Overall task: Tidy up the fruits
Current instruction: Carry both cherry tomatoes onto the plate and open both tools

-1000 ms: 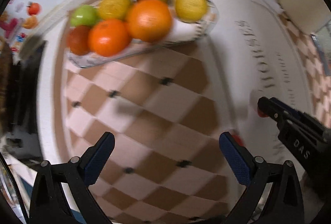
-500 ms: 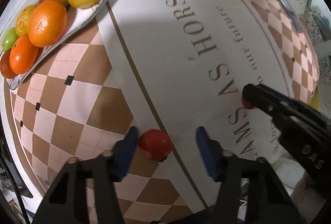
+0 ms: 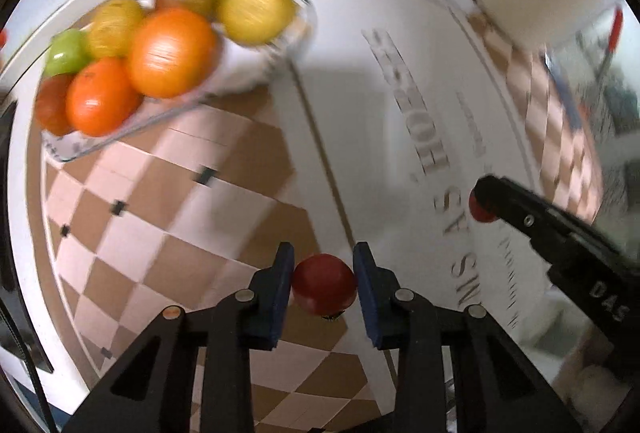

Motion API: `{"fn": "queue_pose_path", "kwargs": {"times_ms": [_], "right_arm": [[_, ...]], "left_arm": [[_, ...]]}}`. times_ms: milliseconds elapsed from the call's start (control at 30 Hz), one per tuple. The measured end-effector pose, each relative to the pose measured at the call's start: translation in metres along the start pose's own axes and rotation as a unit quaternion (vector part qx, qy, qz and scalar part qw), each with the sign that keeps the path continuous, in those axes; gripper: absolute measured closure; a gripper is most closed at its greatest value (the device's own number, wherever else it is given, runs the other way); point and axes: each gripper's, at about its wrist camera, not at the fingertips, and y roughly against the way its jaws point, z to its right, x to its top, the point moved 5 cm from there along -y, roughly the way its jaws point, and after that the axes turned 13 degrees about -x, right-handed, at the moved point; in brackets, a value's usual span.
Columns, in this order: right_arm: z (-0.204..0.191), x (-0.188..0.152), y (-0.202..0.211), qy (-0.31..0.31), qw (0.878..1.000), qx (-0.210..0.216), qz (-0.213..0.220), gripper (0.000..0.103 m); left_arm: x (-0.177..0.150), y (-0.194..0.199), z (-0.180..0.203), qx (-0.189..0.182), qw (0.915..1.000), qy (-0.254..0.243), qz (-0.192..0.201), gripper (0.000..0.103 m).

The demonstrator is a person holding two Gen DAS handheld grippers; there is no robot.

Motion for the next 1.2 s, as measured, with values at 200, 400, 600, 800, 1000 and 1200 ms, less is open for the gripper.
{"fn": "queue_pose_path", "kwargs": {"times_ms": [200,400,600,800,1000,1200], "right_arm": [[-0.037,0.026,-0.004,0.009,0.999,0.038,0.001,0.077],[-0.085,0.048,-0.020,0.030,0.997,0.069,0.000,0.077],[-0.129,0.068,-0.044,0.067,0.995,0.067,0.000,0.077],[-0.151,0.074,-0.069,0.097,0.994,0.047,-0.012,0.077],[-0.157,0.072,-0.084,0.106,0.993,0.040,-0.024,0.077],[-0.160,0.075,-0.090,0.102,0.993,0.046,-0.042,0.076]], "left_arm": [[0.019,0.051,-0.046,-0.015,0.9960,0.069,0.055,0.075],[0.040,0.101,-0.100,-0.028,0.9853,0.129,0.108,0.075],[0.059,0.122,-0.151,-0.016,0.9737,0.181,0.137,0.075],[0.067,0.105,-0.198,-0.012,0.9669,0.223,0.124,0.075],[0.071,0.080,-0.220,-0.038,0.9603,0.257,0.103,0.075],[0.078,0.066,-0.224,-0.022,0.9654,0.245,0.087,0.075]]}}
